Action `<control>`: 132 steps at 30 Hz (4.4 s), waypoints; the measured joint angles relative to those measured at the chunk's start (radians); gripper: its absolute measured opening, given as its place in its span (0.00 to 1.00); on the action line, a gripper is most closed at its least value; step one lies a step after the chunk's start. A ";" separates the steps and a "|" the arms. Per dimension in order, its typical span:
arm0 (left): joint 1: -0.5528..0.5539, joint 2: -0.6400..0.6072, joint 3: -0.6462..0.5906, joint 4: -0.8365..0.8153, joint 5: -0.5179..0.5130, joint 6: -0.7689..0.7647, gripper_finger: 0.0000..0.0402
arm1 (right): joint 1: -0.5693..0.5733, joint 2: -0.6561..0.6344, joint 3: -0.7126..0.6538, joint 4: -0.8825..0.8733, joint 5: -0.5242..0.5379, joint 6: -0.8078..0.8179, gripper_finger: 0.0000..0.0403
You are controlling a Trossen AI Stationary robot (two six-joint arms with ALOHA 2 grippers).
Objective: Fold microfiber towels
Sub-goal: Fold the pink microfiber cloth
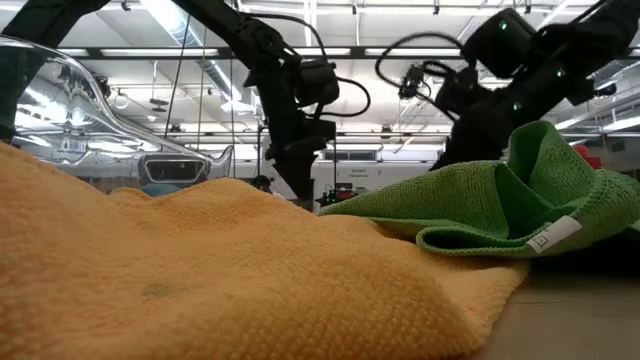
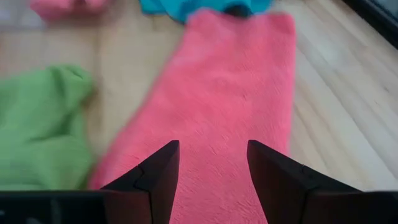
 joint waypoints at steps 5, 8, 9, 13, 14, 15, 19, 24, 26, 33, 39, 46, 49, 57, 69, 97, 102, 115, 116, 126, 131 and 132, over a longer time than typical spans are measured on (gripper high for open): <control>-0.050 -0.004 0.000 0.006 0.031 0.068 0.30 | 0.000 0.116 -0.004 0.074 0.033 0.013 0.49; -0.082 -0.010 0.000 -0.002 0.034 0.098 0.28 | 0.000 0.168 -0.004 0.086 0.033 0.039 0.49; -0.092 -0.010 0.000 -0.006 0.035 0.107 0.27 | 0.000 0.180 -0.004 0.079 0.034 0.048 0.49; -0.127 -0.010 0.000 -0.009 0.034 0.123 0.24 | -0.001 0.197 -0.004 0.057 0.019 0.068 0.49; -0.133 -0.010 0.000 -0.009 0.035 0.123 0.24 | 0.000 0.196 -0.004 0.048 0.010 0.068 0.49; -0.138 -0.010 0.000 -0.011 0.035 0.123 0.23 | 0.000 0.196 -0.004 0.047 0.002 0.068 0.49; -0.154 -0.012 0.000 -0.017 0.034 0.142 0.21 | 0.000 0.196 -0.004 0.022 0.000 0.069 0.49; -0.184 -0.045 0.000 -0.055 0.033 0.176 0.19 | 0.000 0.199 -0.004 -0.040 0.014 0.082 0.49; -0.196 -0.064 0.000 -0.067 0.034 0.186 0.19 | 0.000 0.206 -0.002 -0.039 0.023 0.084 0.49; -0.250 -0.100 0.000 -0.172 0.034 0.210 0.19 | -0.014 0.227 0.001 -0.064 0.039 0.125 0.49; -0.291 -0.103 0.000 -0.176 0.034 0.227 0.19 | -0.049 0.227 0.000 -0.086 0.120 0.137 0.45; -0.305 -0.103 0.000 -0.184 0.034 0.227 0.17 | -0.151 0.230 0.010 -0.119 0.247 0.091 0.42; -0.304 -0.103 0.000 -0.184 0.034 0.227 0.18 | -0.188 0.230 0.033 -0.136 0.258 0.008 0.42; -0.303 -0.087 -0.001 -0.119 0.034 0.230 0.19 | -0.204 0.205 0.177 -0.366 0.241 -0.137 0.42; -0.297 -0.046 -0.002 -0.115 0.033 0.304 0.18 | -0.158 0.181 0.165 -0.384 -0.040 -0.135 0.42; -0.298 -0.040 -0.001 0.043 0.034 0.369 0.25 | -0.102 -0.106 0.199 -0.637 -0.070 0.017 0.42; -0.292 0.014 -0.001 0.050 0.033 0.424 0.26 | -0.092 -0.171 0.132 -0.544 -0.063 0.041 0.42; -0.317 0.080 -0.001 0.063 -0.109 0.856 0.47 | 0.026 -0.199 0.064 -0.437 0.000 0.099 0.42; -0.317 0.084 -0.001 0.060 -0.122 0.883 0.49 | 0.030 -0.199 0.064 -0.438 0.000 0.101 0.42; -0.313 0.120 -0.001 0.050 -0.222 1.172 0.55 | 0.072 -0.199 0.064 -0.436 0.019 0.134 0.42; -0.308 0.135 -0.002 0.077 -0.231 1.253 0.51 | 0.095 -0.199 0.064 -0.433 0.040 0.139 0.42; -0.308 0.139 -0.002 0.091 -0.230 1.265 0.50 | 0.098 -0.199 0.064 -0.434 0.044 0.139 0.42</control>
